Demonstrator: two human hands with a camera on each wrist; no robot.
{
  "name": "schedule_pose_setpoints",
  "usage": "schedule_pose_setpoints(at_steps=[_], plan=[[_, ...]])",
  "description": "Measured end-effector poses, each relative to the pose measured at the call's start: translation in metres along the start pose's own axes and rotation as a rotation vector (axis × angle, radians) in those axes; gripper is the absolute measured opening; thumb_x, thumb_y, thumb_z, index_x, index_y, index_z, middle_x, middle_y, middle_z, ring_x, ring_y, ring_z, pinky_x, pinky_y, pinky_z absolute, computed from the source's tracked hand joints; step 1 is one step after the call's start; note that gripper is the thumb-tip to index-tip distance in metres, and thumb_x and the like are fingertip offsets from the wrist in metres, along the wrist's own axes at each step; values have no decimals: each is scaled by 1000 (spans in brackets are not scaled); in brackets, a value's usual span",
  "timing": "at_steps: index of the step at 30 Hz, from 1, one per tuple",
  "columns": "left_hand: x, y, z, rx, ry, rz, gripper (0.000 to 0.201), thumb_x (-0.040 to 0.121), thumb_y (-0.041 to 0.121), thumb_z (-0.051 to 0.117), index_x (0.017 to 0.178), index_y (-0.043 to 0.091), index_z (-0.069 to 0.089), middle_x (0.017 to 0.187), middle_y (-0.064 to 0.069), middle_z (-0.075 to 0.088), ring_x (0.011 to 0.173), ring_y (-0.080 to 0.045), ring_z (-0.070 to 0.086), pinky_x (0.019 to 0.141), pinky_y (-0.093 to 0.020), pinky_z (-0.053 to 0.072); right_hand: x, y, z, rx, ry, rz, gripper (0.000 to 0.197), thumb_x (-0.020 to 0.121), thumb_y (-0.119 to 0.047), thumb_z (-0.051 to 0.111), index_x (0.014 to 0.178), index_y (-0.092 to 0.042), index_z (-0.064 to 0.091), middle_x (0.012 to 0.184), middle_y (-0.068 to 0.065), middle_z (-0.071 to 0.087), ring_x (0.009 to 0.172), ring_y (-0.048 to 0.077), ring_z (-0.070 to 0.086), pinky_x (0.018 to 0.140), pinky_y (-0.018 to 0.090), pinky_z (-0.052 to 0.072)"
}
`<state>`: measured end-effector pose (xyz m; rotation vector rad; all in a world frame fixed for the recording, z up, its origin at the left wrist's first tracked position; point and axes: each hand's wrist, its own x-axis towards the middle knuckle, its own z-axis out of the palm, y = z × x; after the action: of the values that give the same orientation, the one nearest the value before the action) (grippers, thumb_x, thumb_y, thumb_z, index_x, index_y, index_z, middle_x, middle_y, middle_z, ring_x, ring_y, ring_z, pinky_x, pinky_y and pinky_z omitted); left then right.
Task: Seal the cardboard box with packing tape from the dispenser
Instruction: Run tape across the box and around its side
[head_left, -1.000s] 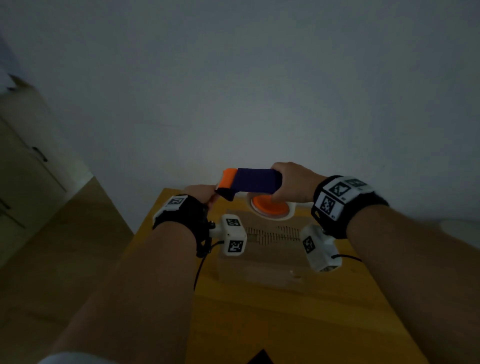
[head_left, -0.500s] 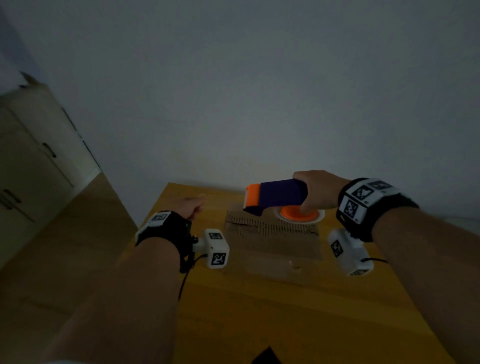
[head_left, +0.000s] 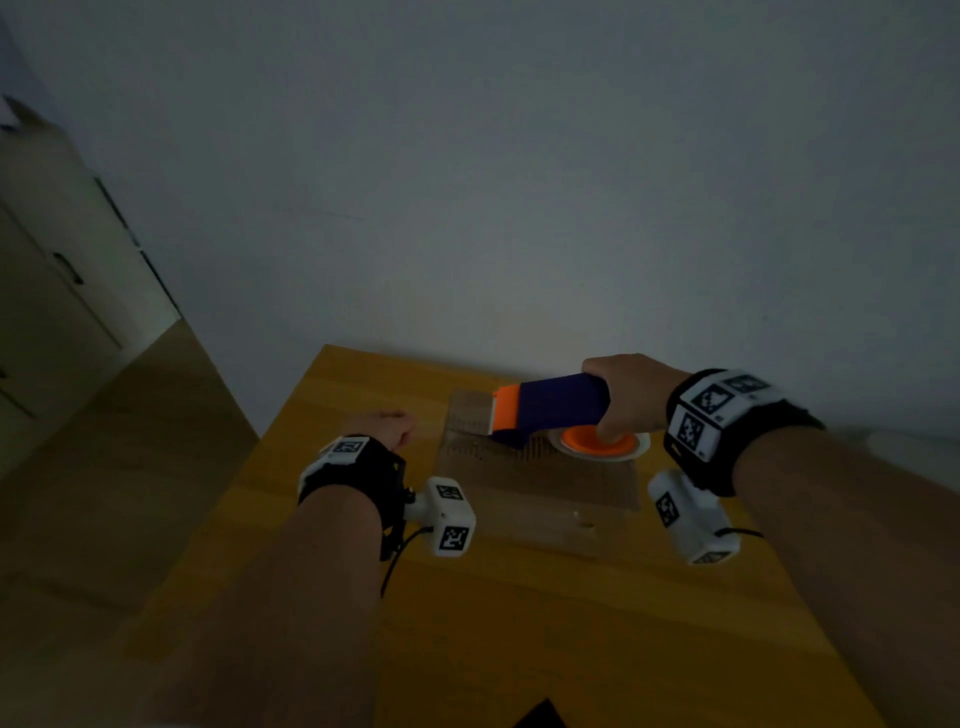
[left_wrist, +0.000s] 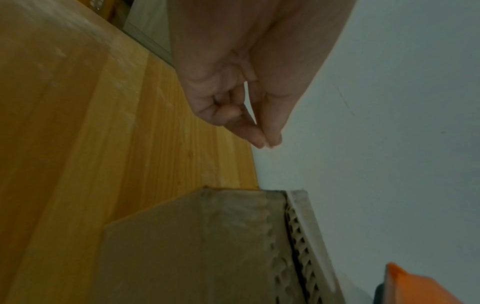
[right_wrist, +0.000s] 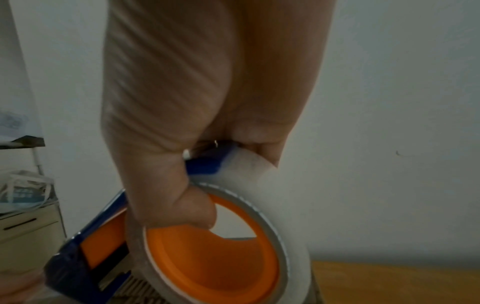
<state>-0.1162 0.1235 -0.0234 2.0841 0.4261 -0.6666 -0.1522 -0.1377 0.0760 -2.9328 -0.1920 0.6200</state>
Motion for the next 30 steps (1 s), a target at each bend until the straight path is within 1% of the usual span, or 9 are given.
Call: schedule_pose_setpoints(at_steps=[6,9,13,15,17,21,23,26,30], plan=[[20,-7,6,-32,-24,-15,47,102,25,37,55,16,38,57,-5,31,50,-15,23,58,-29,26,10,-3,4,-20,-24,18,36,71,-12,73,94,-20,46,83,-4,51,80,17,53,57,21,38],[27,-9,11,-59,-10,-46,40,101,28,38,63,16,46,69,-9,44,56,-18,34,72,-33,33,13,-4,4,-44,-30,17,36,72,-13,73,94,-20,46,79,-6,49,81,17,53,56,19,38],[38,-10,21,-79,-50,-114,30,101,27,37,94,10,61,113,-21,56,91,-26,55,90,-36,45,15,-7,4,-72,-46,4,36,73,-14,72,95,-21,45,89,-1,52,82,17,52,58,20,38],[38,-9,28,-70,-73,-95,38,101,22,38,129,0,53,138,-23,50,107,-26,53,89,-33,45,16,-8,4,-77,-54,4,38,73,-15,73,95,-22,44,90,-2,52,82,17,52,57,20,38],[34,-7,35,32,-122,-115,45,103,24,34,138,-2,44,144,-26,44,121,-35,51,91,-34,40,18,-8,5,-75,-59,11,39,72,-16,74,95,-23,43,86,-5,50,82,16,52,56,19,37],[36,-10,43,18,-198,-109,37,101,23,36,132,9,52,136,-23,53,126,-40,49,100,-44,42,21,-8,8,-69,-52,29,40,71,-17,75,94,-24,43,76,-10,46,81,16,52,60,22,39],[38,-15,44,-145,-169,-167,36,98,27,44,127,11,58,108,-18,64,107,-35,59,96,-43,47,21,-9,8,-72,-51,32,39,71,-17,74,95,-24,43,76,-10,45,81,16,52,65,25,42],[40,-20,44,-275,-103,-125,45,92,26,56,134,9,51,76,1,48,71,-17,51,74,-31,52,21,-8,8,-89,-56,30,39,72,-18,74,95,-24,43,78,-8,46,80,16,52,68,28,43],[31,-1,38,-379,-31,-26,47,93,30,55,131,2,54,82,0,56,69,-12,54,68,-22,46,21,-7,8,-92,-59,24,37,72,-18,73,94,-22,44,85,-3,51,80,17,52,65,26,42]])
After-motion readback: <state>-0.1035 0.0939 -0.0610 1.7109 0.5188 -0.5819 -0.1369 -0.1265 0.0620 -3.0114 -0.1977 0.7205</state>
